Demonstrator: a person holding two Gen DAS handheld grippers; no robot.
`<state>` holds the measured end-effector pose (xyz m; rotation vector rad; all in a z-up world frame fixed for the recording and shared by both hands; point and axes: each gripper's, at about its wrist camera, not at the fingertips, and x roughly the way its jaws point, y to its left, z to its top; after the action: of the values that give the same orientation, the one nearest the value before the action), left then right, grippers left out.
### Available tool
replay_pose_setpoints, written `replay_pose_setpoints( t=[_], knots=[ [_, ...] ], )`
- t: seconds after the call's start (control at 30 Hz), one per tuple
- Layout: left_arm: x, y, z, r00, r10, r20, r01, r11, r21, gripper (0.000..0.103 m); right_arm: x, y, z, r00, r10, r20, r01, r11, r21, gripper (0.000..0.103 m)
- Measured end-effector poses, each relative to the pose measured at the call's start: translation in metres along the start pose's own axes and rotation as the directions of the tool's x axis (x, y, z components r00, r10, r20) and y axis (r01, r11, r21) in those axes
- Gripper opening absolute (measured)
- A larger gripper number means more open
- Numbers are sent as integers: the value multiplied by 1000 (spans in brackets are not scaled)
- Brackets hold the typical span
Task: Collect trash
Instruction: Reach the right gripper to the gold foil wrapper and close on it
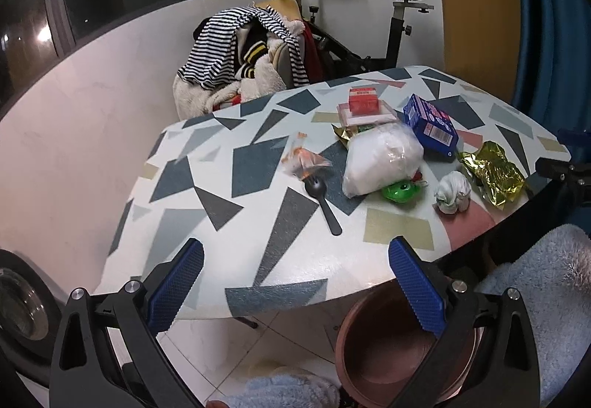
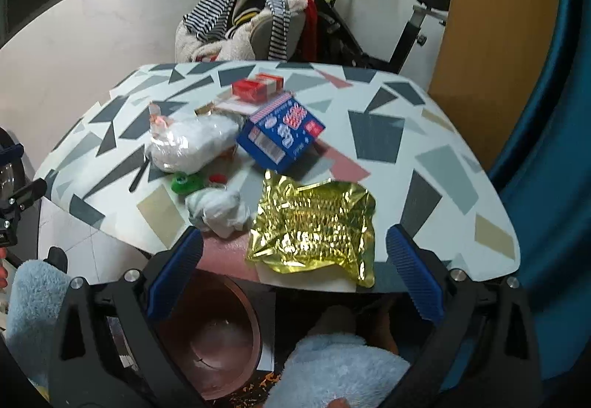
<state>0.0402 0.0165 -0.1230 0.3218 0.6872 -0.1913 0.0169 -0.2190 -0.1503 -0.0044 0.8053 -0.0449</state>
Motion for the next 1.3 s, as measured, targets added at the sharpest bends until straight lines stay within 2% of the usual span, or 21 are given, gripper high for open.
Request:
replay_pose_setpoints(
  t=[0.27, 0.57, 0.73, 0.87, 1.0, 1.1, 1.13, 1.23, 1.3],
  knots=[
    [23, 13, -8, 998, 26, -56, -29, 998, -63, 98, 22, -7, -9, 998, 13, -55, -12, 1000, 15, 97],
    [31, 20, -9, 998, 3, -59, -9, 995, -99, 98, 62, 7, -23, 989, -24, -144, 9, 995, -103, 97],
    [33, 23, -10, 998, -17, -52, 10, 991, -133, 98, 60, -10, -13, 994, -31, -109, 26, 999, -44, 97],
    [36, 23, -9, 998, -25, -56, 17, 990, -143, 98, 56, -24, -5, 992, -36, -121, 33, 999, -25, 97],
    [37, 20, -8, 998, -34, -50, 27, 989, -142, 98, 55, -10, -10, 985, -56, -160, 27, 983, -181, 97],
    [38, 16, -9, 998, -48, -51, 41, 989, -143, 98, 63, 13, -23, 979, -70, -194, -1, 937, -348, 97],
    [37, 15, -10, 997, -51, -52, 43, 989, -139, 98, 69, 24, -29, 976, -97, -193, 3, 899, -439, 97],
    [36, 13, -10, 997, -53, -51, 46, 990, -132, 98, 82, 34, -35, 974, -152, -169, 38, 841, -540, 97],
    [34, 12, -11, 997, -53, -48, 47, 990, -130, 98, 90, 33, -31, 973, -164, -162, 51, 839, -542, 97]
  ],
)
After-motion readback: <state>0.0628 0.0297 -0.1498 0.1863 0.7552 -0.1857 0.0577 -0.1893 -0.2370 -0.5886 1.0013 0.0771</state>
